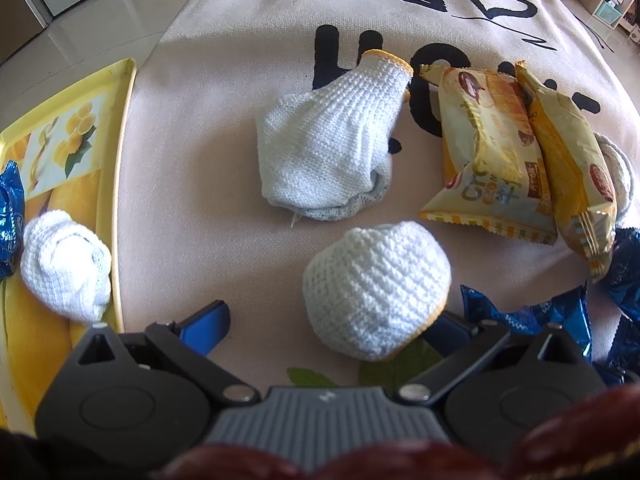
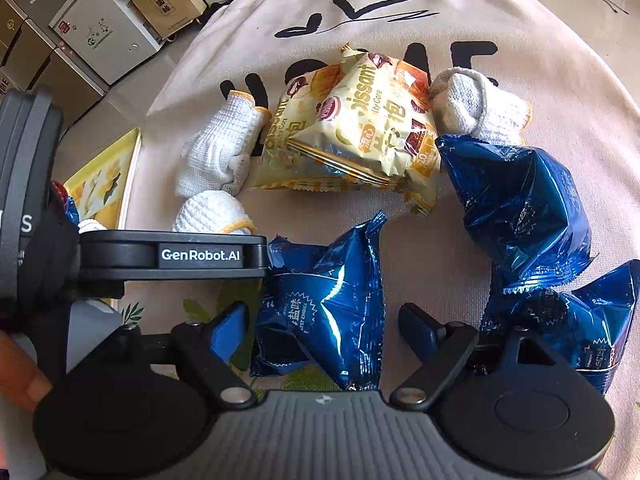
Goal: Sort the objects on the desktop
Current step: 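Close the left gripper on the white knit ball while the right closes on a blue foil packet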
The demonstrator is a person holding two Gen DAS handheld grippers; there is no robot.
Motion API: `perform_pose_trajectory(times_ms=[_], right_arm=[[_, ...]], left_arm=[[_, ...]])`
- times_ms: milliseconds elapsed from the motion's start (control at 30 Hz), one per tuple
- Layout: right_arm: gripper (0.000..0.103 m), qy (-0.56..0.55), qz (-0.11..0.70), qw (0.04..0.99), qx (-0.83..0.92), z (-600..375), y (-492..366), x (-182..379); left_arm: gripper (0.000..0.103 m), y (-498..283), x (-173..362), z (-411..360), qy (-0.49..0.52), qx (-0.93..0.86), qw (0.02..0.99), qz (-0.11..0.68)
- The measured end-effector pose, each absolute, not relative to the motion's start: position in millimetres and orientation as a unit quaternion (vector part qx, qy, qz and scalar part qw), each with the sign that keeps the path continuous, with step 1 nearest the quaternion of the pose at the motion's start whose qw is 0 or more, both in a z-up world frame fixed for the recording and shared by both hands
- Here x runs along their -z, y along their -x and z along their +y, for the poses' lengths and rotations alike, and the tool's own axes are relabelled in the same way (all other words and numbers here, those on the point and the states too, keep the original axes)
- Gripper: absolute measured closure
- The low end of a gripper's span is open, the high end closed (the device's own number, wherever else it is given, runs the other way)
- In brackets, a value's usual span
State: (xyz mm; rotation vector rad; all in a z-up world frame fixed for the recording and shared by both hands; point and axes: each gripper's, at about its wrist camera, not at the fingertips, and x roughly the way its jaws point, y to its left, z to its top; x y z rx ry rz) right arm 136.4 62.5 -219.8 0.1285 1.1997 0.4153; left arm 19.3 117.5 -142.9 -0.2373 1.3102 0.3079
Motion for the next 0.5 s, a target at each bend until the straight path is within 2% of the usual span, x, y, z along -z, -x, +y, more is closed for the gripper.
perform_pose_trajectory(times_ms=[367,500], right_arm=[[0.020,-0.064,0.559,0.804,-0.193,64.1,-138.2,220.1],[0.026,-0.062,0.556,0.807,-0.190,63.5,-140.3,219.5]], left_arm=[[0.000,-7.3,140.3,116.3,0.106,-0.141,0.780,0.600],[0.001,-3.2,139.0,116.0,0.104,-0.136,0.781,0.600]])
